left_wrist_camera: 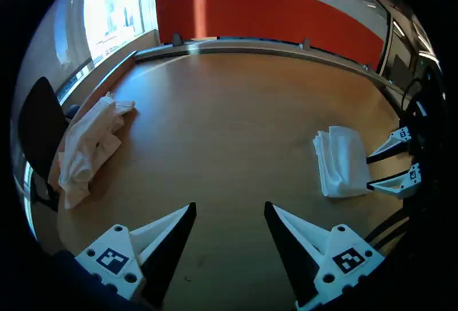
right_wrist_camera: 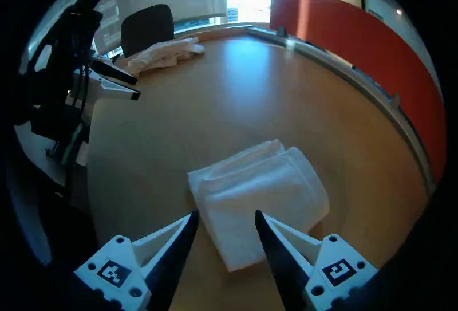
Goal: Fold towel
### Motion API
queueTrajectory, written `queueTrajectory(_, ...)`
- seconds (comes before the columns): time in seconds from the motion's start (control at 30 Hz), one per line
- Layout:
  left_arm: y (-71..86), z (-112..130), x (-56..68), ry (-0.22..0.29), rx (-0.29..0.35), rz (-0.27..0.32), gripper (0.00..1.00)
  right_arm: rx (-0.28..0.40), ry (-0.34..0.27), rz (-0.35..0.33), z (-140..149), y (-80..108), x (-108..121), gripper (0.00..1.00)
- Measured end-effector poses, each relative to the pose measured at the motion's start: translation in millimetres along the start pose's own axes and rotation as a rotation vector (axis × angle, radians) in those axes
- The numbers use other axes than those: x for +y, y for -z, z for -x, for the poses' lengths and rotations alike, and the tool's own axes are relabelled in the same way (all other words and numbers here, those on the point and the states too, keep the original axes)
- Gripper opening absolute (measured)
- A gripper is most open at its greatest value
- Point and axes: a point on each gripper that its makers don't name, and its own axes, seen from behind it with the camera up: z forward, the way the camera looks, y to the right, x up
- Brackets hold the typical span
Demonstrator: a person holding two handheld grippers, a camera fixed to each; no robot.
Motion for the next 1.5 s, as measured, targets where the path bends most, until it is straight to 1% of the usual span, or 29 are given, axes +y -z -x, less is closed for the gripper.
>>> queueTrajectory(0.27,-0.5,0.1,1.7,-0.006,0.000,0.002,0.88,-0.032,-0.032,0.033,28.9,7.2,0.5,0.76)
queueTrajectory(0.47,-0.8,-0.7,4.2,-0.011,0.001,0.007,0.88,-0.042,-0.059,0.058,41.2,12.2,3.4,0.76)
queueTrajectory(0.73,-1.3,-0.4,7.1,-0.013,0.001,0.010,0.88,-0.067,-0.077,0.092,57.3,9.5,5.8,0.74)
queueTrajectory(0.87,-1.2,0.4,8.7,-0.013,0.001,0.012,0.88,-0.078,-0.097,0.117,66.7,5.3,8.6,0.69)
queueTrajectory(0.97,-1.1,0.4,9.3,-0.011,0.001,0.013,0.88,-0.080,-0.110,0.119,70.9,3.5,7.8,0.66)
queueTrajectory(1.13,-1.3,0.4,9.5,-0.012,0.001,0.014,0.88,-0.079,-0.114,0.125,72.2,1.6,7.6,0.65)
queueTrajectory(1.33,-1.2,0.1,9.5,-0.012,0.002,0.014,0.88,-0.081,-0.109,0.134,72.8,-0.8,7.6,0.61)
queueTrajectory(1.4,-1.3,0.0,9.6,-0.012,0.002,0.014,0.88,-0.082,-0.111,0.138,73.7,-1.8,7.4,0.56)
queueTrajectory(1.5,-1.5,-0.1,9.4,-0.011,0.002,0.014,0.88,-0.080,-0.119,0.141,74.8,-3.2,6.6,0.44)
